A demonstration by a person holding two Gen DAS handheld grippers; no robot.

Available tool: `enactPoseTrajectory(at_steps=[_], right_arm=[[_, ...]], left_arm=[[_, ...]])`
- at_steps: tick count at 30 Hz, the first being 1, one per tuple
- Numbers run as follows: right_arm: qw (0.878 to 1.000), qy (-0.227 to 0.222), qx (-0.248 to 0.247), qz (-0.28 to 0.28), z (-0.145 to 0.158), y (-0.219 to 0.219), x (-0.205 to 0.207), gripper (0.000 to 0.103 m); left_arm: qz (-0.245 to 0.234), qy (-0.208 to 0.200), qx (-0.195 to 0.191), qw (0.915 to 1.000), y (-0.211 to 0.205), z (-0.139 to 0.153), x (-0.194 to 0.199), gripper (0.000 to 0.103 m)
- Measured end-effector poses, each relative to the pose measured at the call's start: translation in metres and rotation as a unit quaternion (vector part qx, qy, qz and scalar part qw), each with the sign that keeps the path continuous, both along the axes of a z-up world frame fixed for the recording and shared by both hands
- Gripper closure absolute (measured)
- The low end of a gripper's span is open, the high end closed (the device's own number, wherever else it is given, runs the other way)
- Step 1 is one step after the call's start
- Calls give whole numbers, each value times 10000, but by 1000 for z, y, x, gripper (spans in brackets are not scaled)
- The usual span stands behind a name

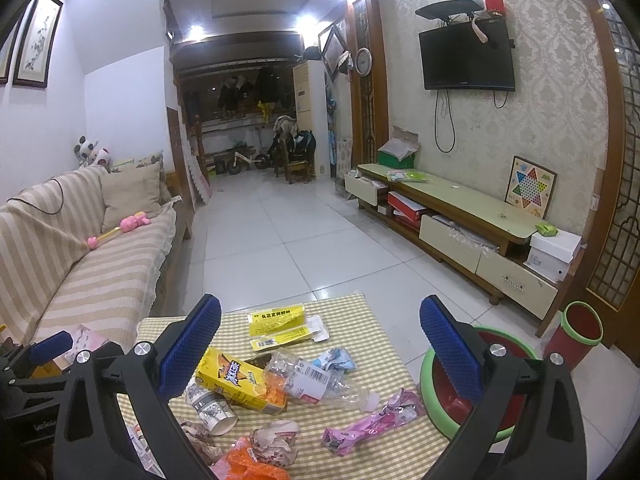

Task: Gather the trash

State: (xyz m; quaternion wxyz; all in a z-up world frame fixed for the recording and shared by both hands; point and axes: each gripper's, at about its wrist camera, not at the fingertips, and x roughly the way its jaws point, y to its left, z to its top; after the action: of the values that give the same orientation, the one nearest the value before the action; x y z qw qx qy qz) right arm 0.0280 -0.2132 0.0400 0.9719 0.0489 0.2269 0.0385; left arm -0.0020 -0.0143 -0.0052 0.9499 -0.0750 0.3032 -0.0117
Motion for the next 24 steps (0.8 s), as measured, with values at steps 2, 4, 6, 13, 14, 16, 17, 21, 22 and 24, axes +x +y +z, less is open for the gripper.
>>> enactPoseTrajectory(at_steps=[2,4,6,13,14,16,17,21,22,24], right_arm=[[10000,11,-7,-15,-1,-1,1,7],[10000,43,-13,-28,-3,1,3,7],[10000,74,-10,-51,-4,0,4,7],[9999,50,-82,-92,-5,-1,4,7],[9999,56,-82,-109,-6,-2,5,7],[9999,69,-73,-122,-7,-3,4,7],[9999,77,-75,-128,-8,-4,4,7],[9998,93,-84,-125,-8,-3,3,7],[9998,100,-84,-120,-9,-3,3,7],[9998,110,-84,-115,-10,-1,4,7]], left_arm=[[-15,14,-10,10000,0,-1,0,5],[-42,26,-13,10000,-2,-2,-1,5],[-62,33,-18,10000,-3,-4,-1,5],[-84,65,-49,9999,-2,-4,2,5],[-82,66,-46,9999,-2,-4,2,5],[-68,72,-53,9999,-1,-4,2,5],[-61,74,-55,9999,-1,-4,2,5],[-45,98,-56,9999,1,-4,3,5],[-41,107,-59,9999,2,-3,3,5],[-31,113,-61,9999,2,-3,3,5]])
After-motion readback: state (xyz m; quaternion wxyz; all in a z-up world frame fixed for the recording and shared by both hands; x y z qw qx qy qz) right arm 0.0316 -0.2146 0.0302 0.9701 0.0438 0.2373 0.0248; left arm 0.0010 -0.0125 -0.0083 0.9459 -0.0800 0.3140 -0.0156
